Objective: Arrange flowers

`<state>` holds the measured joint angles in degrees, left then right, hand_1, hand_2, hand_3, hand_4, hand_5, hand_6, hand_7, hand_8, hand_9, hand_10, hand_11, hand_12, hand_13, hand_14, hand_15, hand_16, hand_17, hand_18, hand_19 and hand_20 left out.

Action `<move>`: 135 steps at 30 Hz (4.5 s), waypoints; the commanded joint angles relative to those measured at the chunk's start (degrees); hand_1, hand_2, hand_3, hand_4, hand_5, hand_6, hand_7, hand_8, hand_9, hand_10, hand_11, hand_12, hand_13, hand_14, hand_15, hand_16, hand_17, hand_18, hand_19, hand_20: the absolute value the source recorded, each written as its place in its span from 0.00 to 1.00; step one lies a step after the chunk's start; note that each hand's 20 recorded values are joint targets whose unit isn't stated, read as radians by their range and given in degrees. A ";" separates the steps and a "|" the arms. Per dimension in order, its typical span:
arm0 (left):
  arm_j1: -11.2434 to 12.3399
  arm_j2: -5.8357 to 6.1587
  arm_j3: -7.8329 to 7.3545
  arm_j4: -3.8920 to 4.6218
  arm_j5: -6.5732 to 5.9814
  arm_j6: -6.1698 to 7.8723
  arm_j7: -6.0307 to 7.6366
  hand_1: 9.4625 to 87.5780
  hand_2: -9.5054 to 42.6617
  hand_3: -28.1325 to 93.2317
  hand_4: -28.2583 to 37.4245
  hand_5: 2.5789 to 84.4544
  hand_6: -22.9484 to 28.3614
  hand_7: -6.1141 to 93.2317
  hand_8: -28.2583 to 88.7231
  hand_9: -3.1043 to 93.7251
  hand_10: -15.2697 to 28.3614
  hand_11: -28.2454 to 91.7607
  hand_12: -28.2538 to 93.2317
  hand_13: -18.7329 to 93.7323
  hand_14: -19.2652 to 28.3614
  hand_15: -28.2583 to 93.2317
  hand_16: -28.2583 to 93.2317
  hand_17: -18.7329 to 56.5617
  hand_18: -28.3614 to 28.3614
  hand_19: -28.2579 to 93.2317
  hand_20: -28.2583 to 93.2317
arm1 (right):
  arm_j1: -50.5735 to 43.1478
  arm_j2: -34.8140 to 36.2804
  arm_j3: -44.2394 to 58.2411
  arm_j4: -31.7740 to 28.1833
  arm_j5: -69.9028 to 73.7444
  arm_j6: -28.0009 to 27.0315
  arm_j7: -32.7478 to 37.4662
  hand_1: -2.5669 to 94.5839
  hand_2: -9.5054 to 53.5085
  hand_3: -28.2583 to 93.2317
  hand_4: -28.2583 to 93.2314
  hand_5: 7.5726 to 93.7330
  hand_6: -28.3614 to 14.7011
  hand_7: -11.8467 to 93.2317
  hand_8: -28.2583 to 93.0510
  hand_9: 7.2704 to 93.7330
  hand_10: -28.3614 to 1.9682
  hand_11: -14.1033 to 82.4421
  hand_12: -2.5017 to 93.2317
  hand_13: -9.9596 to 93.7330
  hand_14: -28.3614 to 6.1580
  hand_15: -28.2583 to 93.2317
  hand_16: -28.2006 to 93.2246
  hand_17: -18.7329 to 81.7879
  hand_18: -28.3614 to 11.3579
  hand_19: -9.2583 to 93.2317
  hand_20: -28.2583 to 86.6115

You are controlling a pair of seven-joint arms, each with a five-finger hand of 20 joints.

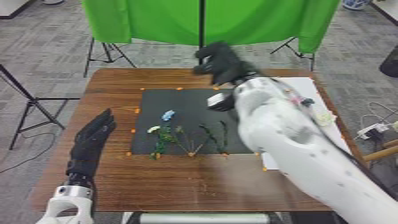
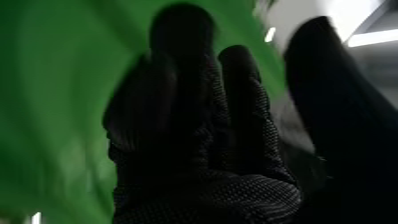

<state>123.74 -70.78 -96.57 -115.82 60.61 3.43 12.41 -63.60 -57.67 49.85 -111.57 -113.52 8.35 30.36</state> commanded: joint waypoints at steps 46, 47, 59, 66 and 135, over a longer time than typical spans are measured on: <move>1.64 -0.99 0.21 -0.43 -0.90 2.80 -0.18 0.29 0.00 0.75 0.17 0.43 0.53 0.13 0.20 0.40 0.60 0.30 0.33 0.41 0.71 0.30 0.27 0.24 0.72 0.25 0.37 | -15.26 15.61 13.72 21.64 -10.85 3.06 16.72 0.54 0.00 0.70 0.08 0.67 0.51 0.21 0.18 0.86 0.40 0.34 0.22 0.99 0.73 0.63 0.50 0.86 0.55 0.98 0.57; 1.58 -1.02 0.24 -0.43 -0.92 2.74 -0.14 0.29 0.00 0.75 0.17 0.43 0.53 0.13 0.20 0.40 0.60 0.30 0.33 0.41 0.71 0.30 0.27 0.24 0.72 0.25 0.37 | -15.15 15.79 13.56 21.57 -11.34 3.43 16.44 0.56 0.00 0.70 0.08 0.70 0.54 0.23 0.17 0.88 0.43 0.35 0.22 0.99 0.73 0.63 0.50 0.86 0.55 0.98 0.57; 2.11 -0.84 -0.13 -0.70 -1.16 2.69 -0.12 0.29 0.00 0.75 0.17 0.43 0.53 0.13 0.20 0.40 0.60 0.30 0.34 0.40 0.71 0.29 0.27 0.24 0.72 0.24 0.37 | -20.77 19.16 22.31 0.23 -10.74 1.08 12.74 0.71 0.00 0.63 0.13 0.86 0.59 0.27 0.35 0.98 0.56 0.38 0.35 1.00 0.77 0.68 0.48 0.89 0.55 1.00 0.59; 2.18 -0.42 -0.38 -0.70 -1.70 2.80 -0.14 0.29 0.01 0.75 0.17 0.43 0.53 0.13 0.20 0.40 0.60 0.30 0.34 0.40 0.71 0.29 0.27 0.24 0.72 0.24 0.37 | -11.66 19.03 12.84 -7.26 0.52 1.23 2.24 0.70 0.00 0.64 0.13 0.86 0.59 0.27 0.36 0.99 0.58 0.39 0.35 1.00 0.77 0.69 0.47 0.89 0.55 1.00 0.59; 1.49 -0.13 0.29 -0.28 -2.33 1.22 -1.20 0.22 0.09 0.77 0.11 0.44 0.54 0.12 0.20 0.39 0.60 0.29 0.34 0.40 0.72 0.29 0.27 0.23 0.72 0.25 0.37 | 7.03 12.66 -7.66 2.24 -2.70 -1.61 -1.24 0.43 0.00 0.74 0.11 0.71 0.64 0.25 0.17 0.87 0.51 0.40 0.26 0.97 0.70 0.65 0.52 0.83 0.45 1.00 0.65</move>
<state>123.81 -70.36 -95.62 -115.86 58.36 4.77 11.31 -51.87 -56.03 31.17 -104.72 -108.31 -1.65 23.94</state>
